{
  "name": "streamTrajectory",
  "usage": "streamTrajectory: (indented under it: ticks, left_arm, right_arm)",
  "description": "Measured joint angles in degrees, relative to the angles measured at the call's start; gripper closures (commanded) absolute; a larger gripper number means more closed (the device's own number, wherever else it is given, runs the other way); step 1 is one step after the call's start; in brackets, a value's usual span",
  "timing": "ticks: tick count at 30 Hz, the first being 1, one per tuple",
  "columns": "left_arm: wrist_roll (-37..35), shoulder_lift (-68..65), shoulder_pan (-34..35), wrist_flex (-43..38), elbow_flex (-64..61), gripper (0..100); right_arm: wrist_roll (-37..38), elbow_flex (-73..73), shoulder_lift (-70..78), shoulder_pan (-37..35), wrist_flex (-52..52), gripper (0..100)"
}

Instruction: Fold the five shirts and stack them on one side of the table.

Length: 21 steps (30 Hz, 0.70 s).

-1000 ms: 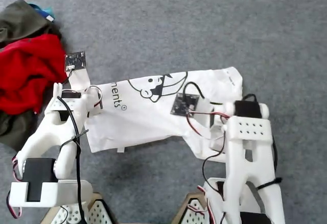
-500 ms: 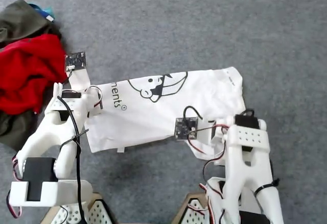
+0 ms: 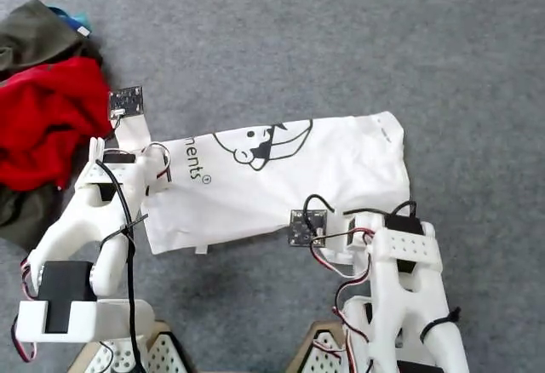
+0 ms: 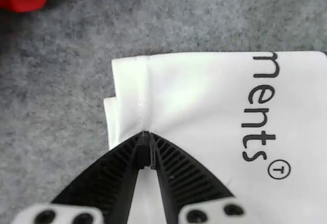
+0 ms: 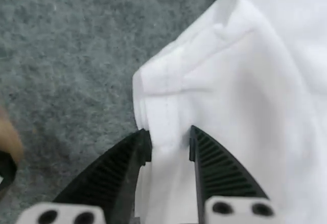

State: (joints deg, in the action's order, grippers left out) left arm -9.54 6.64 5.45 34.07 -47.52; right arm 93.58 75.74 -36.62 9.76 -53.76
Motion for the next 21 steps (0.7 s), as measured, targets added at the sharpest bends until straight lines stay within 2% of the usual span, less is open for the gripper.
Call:
streamTrajectory:
  ticks: [4,9,21]
  left_arm:
    - [0.0,0.0,0.0,0.0,0.0,97]
    - [0.0,0.0,0.0,0.0,0.0,97]
    - [0.0,0.0,0.0,0.0,0.0,97]
  right_arm:
    - [2.37,0.0,0.0,0.0,0.09,87.2]
    - [3.25,0.0,-0.09,0.0,1.41,98.2]
    - [3.25,0.18,0.09,3.52,7.91,98.4]
